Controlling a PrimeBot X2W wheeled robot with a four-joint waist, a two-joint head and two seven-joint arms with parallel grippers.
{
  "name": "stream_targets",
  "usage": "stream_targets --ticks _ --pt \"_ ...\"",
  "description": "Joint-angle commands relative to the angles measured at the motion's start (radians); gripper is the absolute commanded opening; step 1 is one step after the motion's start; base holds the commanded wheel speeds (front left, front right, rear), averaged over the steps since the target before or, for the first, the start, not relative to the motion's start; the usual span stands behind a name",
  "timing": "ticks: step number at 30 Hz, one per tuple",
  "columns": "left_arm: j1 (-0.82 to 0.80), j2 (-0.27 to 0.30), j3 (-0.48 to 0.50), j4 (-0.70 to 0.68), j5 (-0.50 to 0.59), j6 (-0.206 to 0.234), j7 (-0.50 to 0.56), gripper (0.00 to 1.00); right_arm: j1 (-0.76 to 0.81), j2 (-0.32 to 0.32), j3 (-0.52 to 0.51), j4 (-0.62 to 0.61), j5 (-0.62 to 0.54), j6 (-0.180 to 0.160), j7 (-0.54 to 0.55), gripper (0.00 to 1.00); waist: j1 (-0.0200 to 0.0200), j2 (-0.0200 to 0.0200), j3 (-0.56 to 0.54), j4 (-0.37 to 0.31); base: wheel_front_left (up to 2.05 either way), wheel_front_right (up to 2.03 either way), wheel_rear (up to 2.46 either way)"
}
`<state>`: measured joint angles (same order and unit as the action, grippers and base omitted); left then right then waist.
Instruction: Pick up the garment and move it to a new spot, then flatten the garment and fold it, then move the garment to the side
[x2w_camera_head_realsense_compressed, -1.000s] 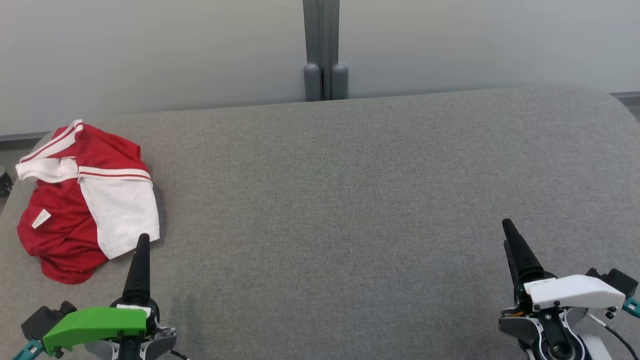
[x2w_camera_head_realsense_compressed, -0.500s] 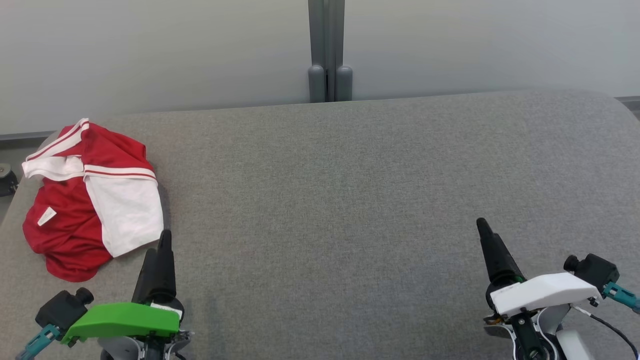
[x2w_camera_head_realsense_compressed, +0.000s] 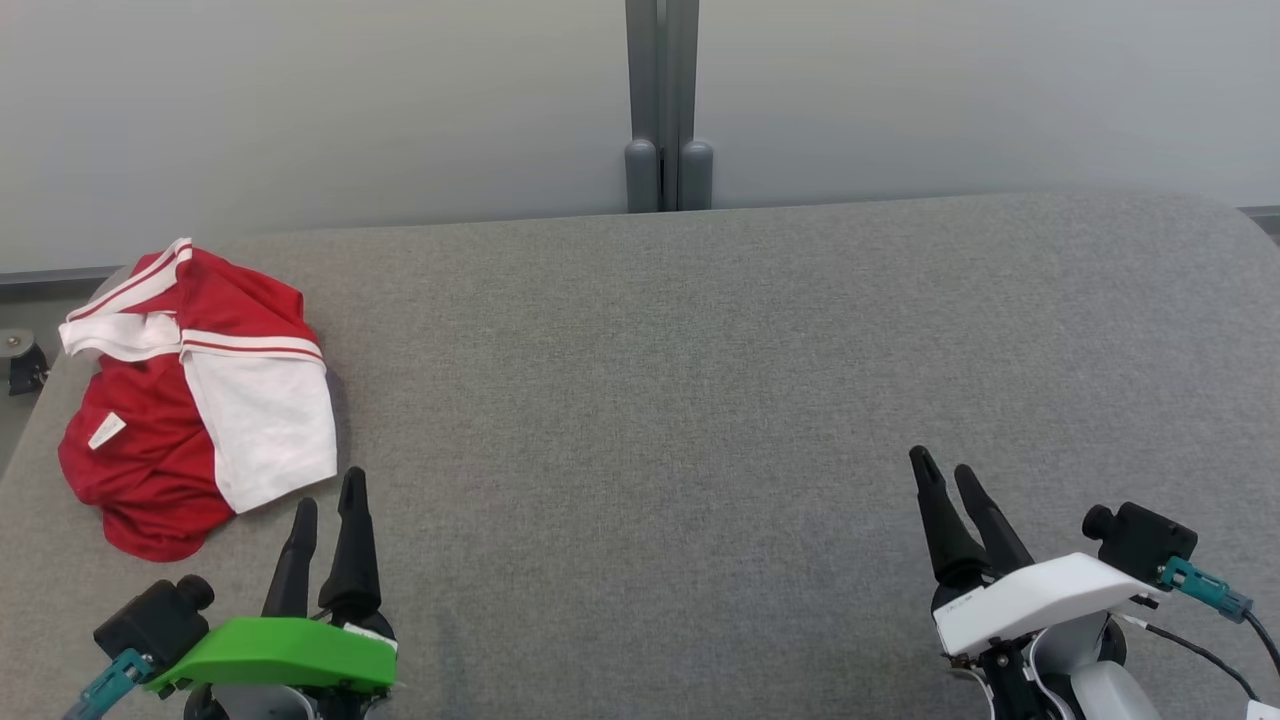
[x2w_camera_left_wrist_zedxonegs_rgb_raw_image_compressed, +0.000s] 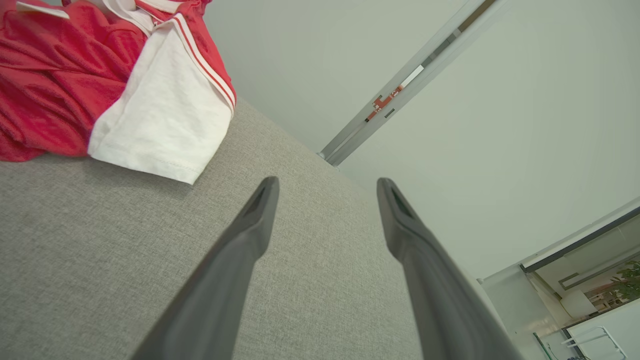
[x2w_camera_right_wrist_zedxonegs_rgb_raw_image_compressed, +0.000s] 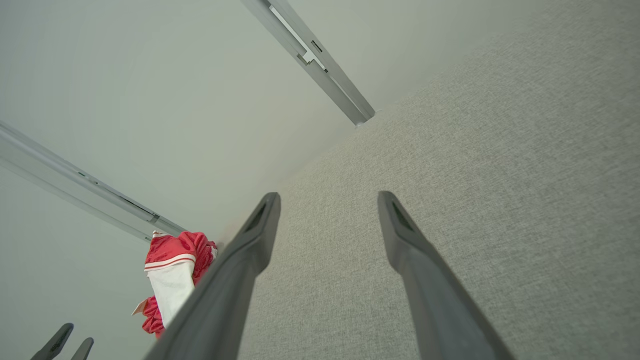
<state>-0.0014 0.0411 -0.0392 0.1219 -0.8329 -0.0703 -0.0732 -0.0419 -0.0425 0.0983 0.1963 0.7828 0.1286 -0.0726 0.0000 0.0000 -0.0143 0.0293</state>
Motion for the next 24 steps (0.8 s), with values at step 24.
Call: stream_targets --ticks 24 --pt "0.033 0.009 -0.064 -0.063 0.309 0.004 -0.077 1.0 0.027 -0.007 0.039 -0.07 -0.262 0.003 -0.078 1.0 0.0 0.0 -0.013 0.028 0.0 0.0 0.0"
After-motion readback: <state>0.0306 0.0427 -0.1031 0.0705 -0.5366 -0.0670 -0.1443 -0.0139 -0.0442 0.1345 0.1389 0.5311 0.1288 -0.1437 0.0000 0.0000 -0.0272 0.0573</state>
